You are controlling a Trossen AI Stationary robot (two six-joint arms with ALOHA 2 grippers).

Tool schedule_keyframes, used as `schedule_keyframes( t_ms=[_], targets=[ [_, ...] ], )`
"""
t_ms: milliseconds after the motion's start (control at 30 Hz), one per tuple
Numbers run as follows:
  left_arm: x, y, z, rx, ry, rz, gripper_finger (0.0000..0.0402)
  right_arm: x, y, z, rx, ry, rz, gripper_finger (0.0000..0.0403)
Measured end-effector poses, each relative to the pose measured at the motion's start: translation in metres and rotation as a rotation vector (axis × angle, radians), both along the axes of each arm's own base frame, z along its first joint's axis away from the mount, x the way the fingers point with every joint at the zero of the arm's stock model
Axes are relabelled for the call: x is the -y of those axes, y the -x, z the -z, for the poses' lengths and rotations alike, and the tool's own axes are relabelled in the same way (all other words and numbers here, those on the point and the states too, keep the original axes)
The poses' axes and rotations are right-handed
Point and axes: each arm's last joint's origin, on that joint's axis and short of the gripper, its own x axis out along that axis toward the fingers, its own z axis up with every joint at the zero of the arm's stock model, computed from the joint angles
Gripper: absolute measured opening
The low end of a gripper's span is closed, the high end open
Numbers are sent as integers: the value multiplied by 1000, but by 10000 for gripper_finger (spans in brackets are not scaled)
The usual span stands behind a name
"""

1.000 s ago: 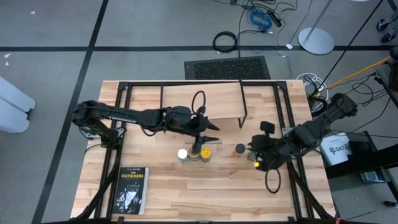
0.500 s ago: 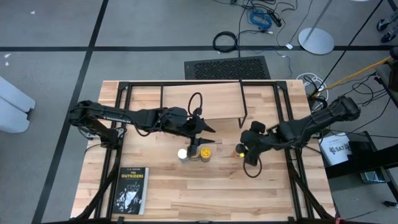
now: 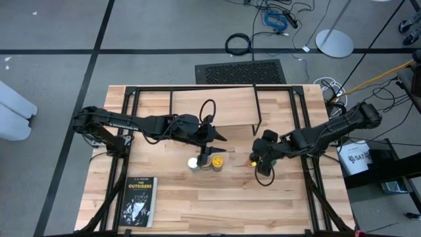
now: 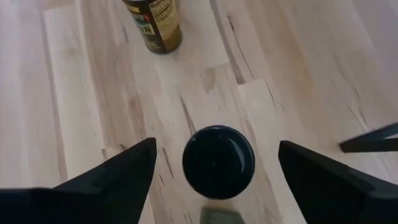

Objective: Shelf spices
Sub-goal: Put the black orange seasoning bottle on the shelf

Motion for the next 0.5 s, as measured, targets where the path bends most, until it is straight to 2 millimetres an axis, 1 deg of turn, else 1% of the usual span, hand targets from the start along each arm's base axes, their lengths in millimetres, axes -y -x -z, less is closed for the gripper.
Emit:
schedule_keyframes(
  t_ms=[367, 500],
  targets=[
    [0, 0, 0, 5, 0, 0, 192, 4, -17, 25, -112, 1, -16, 326],
    [0, 0, 0, 5, 0, 0, 192, 7, -21, 29, -144, -26, -25, 321]
  ],
)
